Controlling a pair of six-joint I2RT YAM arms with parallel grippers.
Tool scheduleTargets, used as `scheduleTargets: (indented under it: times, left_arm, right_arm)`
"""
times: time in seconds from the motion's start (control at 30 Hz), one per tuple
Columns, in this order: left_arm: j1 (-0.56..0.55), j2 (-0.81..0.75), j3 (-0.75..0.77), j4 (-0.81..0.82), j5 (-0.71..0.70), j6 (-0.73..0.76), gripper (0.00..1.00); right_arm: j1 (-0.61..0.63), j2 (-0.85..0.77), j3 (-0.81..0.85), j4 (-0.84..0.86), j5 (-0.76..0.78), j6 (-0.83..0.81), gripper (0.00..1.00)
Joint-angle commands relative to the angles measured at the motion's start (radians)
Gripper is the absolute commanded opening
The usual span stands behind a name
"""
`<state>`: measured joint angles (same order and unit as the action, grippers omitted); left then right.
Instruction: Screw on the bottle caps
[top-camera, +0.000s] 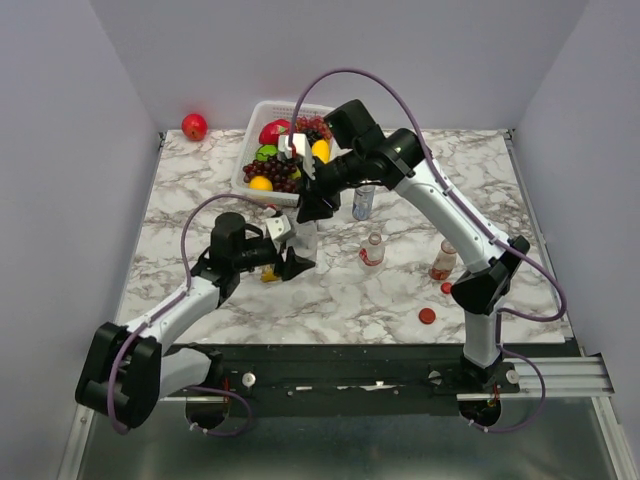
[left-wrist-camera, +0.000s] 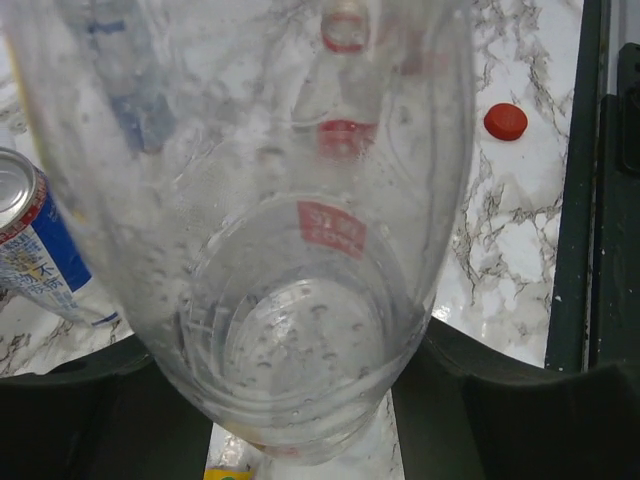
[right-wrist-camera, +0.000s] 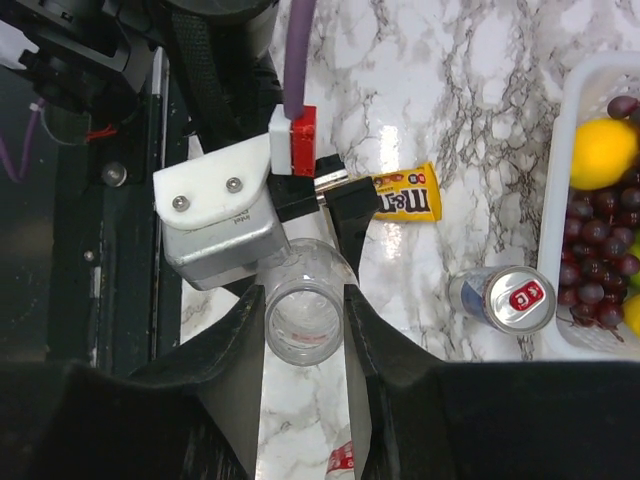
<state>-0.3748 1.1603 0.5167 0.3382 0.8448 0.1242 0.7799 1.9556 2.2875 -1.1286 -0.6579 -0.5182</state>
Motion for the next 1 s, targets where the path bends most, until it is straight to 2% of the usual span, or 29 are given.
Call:
scheduleTargets:
  times: [0.0, 0.1, 0.13, 0.2, 0.23, 0.27, 0.3, 0.43, 0.53, 0.6, 0.67, 0.8, 0.97]
  left_arm:
    - [0.01, -0.186, 0.014, -0.164, -0.117, 0.051, 0.63]
    - [0.02, -0.296, 0.052, -0.304, -0.228, 0.019, 0.51]
    - [0.023, -0.315, 0.072, -0.336, -0.272, -0.021, 0.38]
    - [0.024, -0.339, 0.169, -0.497, -0.358, -0.082, 0.23]
    - [0.024, -0.34, 0.202, -0.542, -0.425, -0.121, 0.09]
    - [0.03, -0.337, 0.26, -0.577, -0.443, -0.12, 0.03]
    - [0.037, -0.35, 0.276, -0.612, -0.447, -0.121, 0.0]
    - [0.083, -0.393, 0.341, -0.648, -0.489, -0.103, 0.0]
    - [0.123, -0.37, 0.448, -0.72, -0.561, -0.069, 0.0]
    - [0.143, -0.352, 0.529, -0.743, -0.59, 0.004, 0.0]
    - [0.189, -0.346, 0.575, -0.725, -0.618, 0.011, 0.0]
    - [0.261, -0.318, 0.67, -0.738, -0.526, -0.02, 0.0]
    - [0.295, -0.367, 0.616, -0.739, -0.449, -0.1, 0.02]
  right_arm:
    - [-0.076, -0.081, 0.014, 0.101, 0.011, 0.093, 0.55]
    - [-0.113, -0.151, -0.086, 0.194, 0.007, 0.093, 0.66]
    - [-0.113, -0.171, -0.135, 0.211, 0.024, 0.04, 0.67]
    - [-0.113, -0.236, -0.303, 0.277, 0.041, -0.002, 0.7]
    - [-0.113, -0.256, -0.36, 0.303, 0.061, -0.029, 0.71]
    - [-0.113, -0.276, -0.411, 0.343, 0.064, -0.045, 0.72]
    - [-0.113, -0.28, -0.496, 0.352, 0.063, -0.06, 0.73]
    - [-0.074, -0.248, -0.589, 0.328, 0.04, -0.201, 0.79]
    - [-0.016, -0.202, -0.635, 0.312, 0.055, -0.293, 0.79]
    - [0.033, -0.184, -0.666, 0.36, 0.084, -0.313, 0.78]
    - [0.061, -0.146, -0.7, 0.397, 0.102, -0.36, 0.75]
    - [0.137, -0.075, -0.746, 0.435, 0.148, -0.472, 0.73]
    - [0.183, 0.005, -0.76, 0.484, 0.179, -0.506, 0.72]
